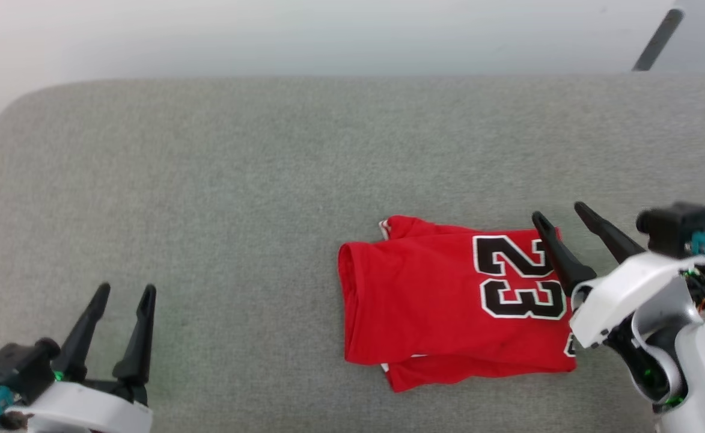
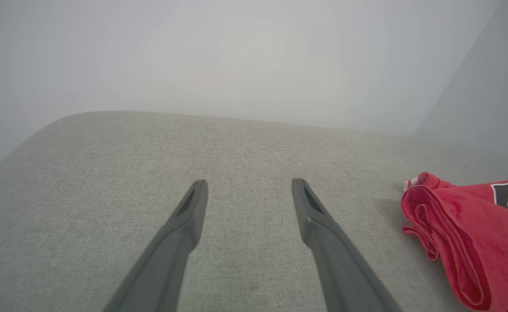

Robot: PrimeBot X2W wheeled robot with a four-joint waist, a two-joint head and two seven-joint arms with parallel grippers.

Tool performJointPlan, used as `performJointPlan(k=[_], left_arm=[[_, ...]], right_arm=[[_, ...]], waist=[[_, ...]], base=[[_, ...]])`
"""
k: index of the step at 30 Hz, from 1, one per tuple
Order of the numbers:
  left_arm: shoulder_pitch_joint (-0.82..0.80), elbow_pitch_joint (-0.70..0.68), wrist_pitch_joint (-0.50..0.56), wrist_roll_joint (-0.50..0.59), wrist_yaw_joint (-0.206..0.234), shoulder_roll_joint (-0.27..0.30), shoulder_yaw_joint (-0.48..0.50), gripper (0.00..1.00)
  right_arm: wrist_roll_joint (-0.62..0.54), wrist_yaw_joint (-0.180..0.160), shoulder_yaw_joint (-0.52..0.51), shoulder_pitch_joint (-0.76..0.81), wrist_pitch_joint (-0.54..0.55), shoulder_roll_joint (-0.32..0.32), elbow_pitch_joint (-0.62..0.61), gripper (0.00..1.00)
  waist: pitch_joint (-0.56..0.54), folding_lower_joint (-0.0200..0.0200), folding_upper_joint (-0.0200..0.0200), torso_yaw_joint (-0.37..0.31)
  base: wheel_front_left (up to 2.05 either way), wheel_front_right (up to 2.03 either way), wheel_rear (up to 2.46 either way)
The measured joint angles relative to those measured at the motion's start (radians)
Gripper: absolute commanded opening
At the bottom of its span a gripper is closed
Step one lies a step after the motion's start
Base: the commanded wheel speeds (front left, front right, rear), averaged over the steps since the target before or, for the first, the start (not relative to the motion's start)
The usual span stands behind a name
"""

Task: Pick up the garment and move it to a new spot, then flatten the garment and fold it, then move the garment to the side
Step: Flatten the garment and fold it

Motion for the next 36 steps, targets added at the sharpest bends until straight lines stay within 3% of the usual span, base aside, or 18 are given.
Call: performJointPlan(k=[7,14,27,36], left_arm=[[0.032,0.038,0.000,0.014,0.000,-0.012,0.014,1.00],[0.081,0.034,0.000,0.046,0.000,-0.034,0.041,1.00],[0.243,-0.059,0.000,0.103,0.000,-0.068,0.121,1.00],[0.294,-0.111,0.000,0.123,0.000,-0.094,0.143,1.00]], right_arm=[[-0.092,0.000,-0.045,0.073,-0.214,0.026,0.049,1.00],[-0.126,0.000,-0.082,0.174,-0.304,0.049,0.048,1.00],[-0.125,0.000,-0.158,0.353,-0.313,0.047,-0.064,1.00],[-0.142,0.000,-0.191,0.386,-0.283,0.069,-0.125,1.00]], waist=[[-0.054,0.0000,0.0000,-0.027],[-0.109,0.0000,0.0000,-0.039],[-0.170,0.0000,0.0000,-0.039],[-0.159,0.0000,0.0000,-0.027]], base=[[0.00,0.00,0.00],[0.00,0.00,0.00],[0.00,0.00,0.00],[0.00,0.00,0.00]])
